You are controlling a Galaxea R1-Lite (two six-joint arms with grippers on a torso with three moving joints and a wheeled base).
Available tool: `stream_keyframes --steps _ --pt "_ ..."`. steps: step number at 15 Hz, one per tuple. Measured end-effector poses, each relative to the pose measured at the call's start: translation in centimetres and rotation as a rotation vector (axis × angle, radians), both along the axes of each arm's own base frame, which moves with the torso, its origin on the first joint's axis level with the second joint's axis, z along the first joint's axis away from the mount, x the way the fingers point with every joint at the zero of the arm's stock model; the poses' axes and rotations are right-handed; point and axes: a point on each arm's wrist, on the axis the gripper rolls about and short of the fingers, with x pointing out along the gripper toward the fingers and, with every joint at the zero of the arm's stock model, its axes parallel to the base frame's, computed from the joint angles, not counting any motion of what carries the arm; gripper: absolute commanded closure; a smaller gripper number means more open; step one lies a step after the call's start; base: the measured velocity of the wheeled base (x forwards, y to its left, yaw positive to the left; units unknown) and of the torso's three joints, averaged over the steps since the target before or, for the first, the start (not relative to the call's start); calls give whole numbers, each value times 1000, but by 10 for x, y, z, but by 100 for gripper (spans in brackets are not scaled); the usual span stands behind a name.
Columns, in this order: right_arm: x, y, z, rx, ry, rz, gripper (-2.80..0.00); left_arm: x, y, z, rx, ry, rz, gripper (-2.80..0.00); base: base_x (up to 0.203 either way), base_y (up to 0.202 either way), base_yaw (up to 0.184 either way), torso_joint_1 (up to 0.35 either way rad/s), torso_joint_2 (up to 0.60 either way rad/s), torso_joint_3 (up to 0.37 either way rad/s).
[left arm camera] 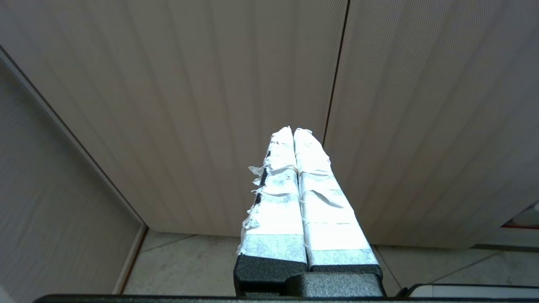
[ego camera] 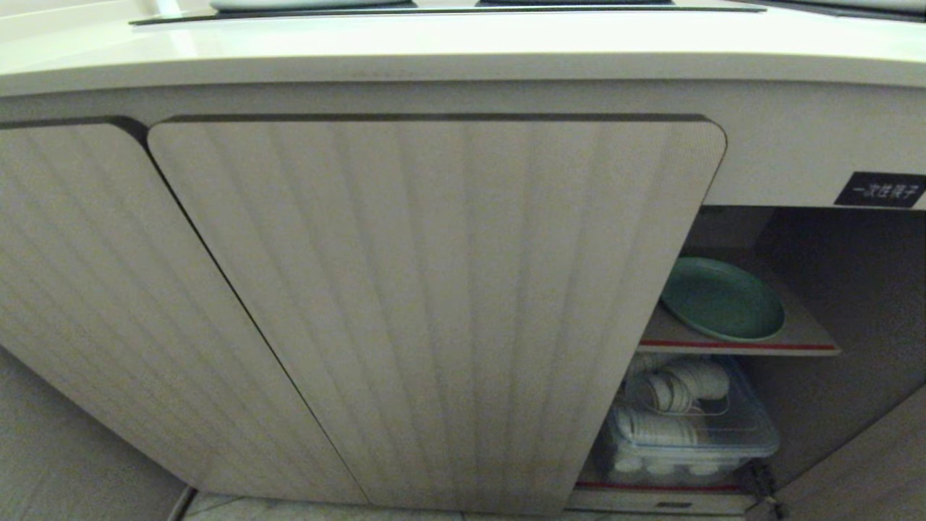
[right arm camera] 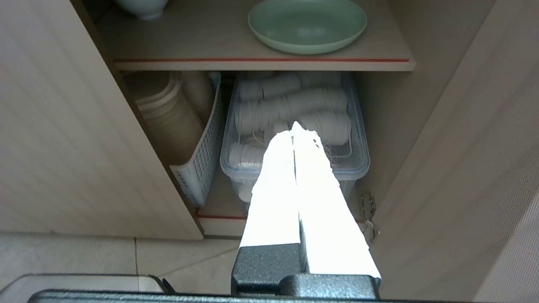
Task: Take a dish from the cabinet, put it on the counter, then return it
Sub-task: Close the cabinet door
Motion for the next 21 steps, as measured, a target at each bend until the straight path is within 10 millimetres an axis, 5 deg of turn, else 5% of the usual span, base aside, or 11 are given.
stream_keyframes --steps 21 --pt "-1 0 -1 1 -14 -1 0 0 0 0 0 0 0 0 0 0 0 0 0 0"
